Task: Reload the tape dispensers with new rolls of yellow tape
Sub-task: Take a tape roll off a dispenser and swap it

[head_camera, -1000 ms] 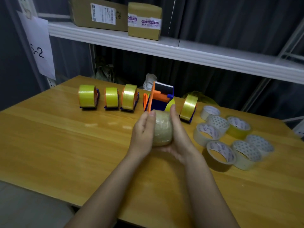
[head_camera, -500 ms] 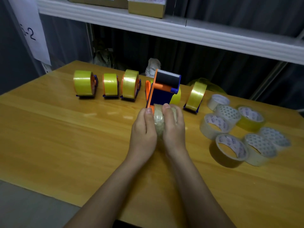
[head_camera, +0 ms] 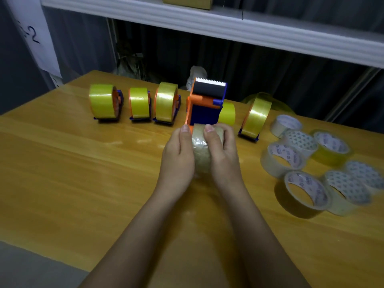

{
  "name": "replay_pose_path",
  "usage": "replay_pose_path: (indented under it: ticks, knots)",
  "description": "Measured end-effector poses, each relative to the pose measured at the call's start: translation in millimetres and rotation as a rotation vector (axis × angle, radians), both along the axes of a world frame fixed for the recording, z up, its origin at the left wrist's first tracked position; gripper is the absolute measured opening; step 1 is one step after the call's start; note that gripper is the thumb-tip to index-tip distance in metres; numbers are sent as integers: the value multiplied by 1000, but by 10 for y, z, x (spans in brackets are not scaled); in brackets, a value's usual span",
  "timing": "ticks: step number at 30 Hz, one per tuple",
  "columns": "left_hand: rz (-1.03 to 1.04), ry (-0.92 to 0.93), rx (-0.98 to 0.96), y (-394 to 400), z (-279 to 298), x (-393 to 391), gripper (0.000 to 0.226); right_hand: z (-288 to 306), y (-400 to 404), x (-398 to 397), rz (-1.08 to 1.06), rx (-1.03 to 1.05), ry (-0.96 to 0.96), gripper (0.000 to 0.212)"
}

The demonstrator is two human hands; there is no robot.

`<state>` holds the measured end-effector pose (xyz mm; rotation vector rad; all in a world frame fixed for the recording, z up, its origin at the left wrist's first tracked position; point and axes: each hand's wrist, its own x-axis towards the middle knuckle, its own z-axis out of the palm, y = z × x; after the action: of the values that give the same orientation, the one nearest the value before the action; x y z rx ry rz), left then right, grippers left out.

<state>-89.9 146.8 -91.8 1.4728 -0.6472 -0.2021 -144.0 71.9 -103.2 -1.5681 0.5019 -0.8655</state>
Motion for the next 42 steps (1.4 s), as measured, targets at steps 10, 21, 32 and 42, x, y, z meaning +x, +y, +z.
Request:
replay_pose_path:
  ticks: [10,21,32,42]
  knots:
    - [-176,447,92,38,257,184,36,47,-129,-251,44,-827,136,69]
    - [-198,513,156,133,247,172,30,87,116,-380,62,-505,279,60]
    - [-121,108,523,-9,521,392,67,550,-105,-422,29,-951,657,28]
    - [-84,-331,484,61,172,28,53,393,-101,-287,-150,-627,544,15]
